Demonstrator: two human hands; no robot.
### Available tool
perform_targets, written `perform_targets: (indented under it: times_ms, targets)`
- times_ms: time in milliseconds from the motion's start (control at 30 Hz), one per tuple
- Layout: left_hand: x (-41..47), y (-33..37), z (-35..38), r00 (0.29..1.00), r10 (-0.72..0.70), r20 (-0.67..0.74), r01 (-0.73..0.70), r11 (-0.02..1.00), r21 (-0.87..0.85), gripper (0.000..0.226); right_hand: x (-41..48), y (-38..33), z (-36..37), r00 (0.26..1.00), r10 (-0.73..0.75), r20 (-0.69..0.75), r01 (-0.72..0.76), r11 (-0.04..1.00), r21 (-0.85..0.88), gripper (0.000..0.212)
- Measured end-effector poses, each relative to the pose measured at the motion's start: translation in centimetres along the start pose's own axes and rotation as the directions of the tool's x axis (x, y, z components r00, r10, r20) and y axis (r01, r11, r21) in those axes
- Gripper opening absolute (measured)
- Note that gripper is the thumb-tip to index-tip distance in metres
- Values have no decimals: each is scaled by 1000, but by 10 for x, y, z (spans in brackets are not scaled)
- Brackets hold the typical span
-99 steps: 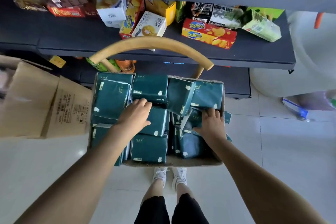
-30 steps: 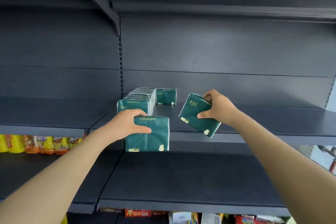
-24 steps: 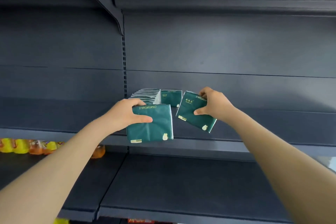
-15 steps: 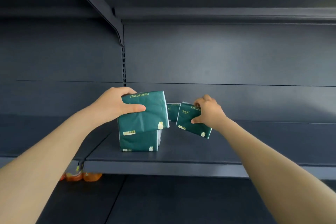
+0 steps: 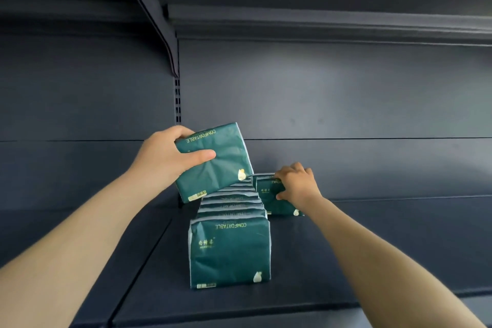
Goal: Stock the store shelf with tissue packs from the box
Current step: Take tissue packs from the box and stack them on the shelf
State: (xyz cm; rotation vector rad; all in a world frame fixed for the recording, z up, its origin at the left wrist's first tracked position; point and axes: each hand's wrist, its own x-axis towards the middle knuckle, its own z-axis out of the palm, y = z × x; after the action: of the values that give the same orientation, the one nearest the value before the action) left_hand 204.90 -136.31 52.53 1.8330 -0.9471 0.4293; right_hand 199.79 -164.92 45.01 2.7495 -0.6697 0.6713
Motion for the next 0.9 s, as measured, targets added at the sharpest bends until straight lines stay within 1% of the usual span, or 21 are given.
perform_targets:
  times_ms: [100,267,333,467,600,700,833,900]
  targets:
    - [5,-6,7,1000,3,29,-3,1000,7,27,13,-5,13,1000,-5,11,6,1000,-14,43]
    - [11,-3,11,999,23,31,-23,1000,-3,27,25,-10,23,1000,-2,9,3,997,-82,35]
    - [11,-2,11,999,31,35,-31,1000,-6,27,27,-10,28,1000,18,-3,-19,998,-63,35]
    - [11,-3,11,998,44,42,-44,999,4,27,28,-10,39,998,60,-36,-58,997,58,46]
    - [7,-6,11,998,44,49,-44,999,-4,26,28,-7,48,998,63,18,-65,988,142,53]
    - [5,-5,13,997,41,68,-41,999,-7,27,25,-5,44,997,56,45,-65,969,238,58]
    - [1,4,15,998,18,64,-17,1000,-26,29,9,-2,16,992,121,-20,-101,901,422,50]
    - [-1,11,17,998,9,66,-6,999,-38,30,-6,2,-2,985,169,-25,-129,830,543,46]
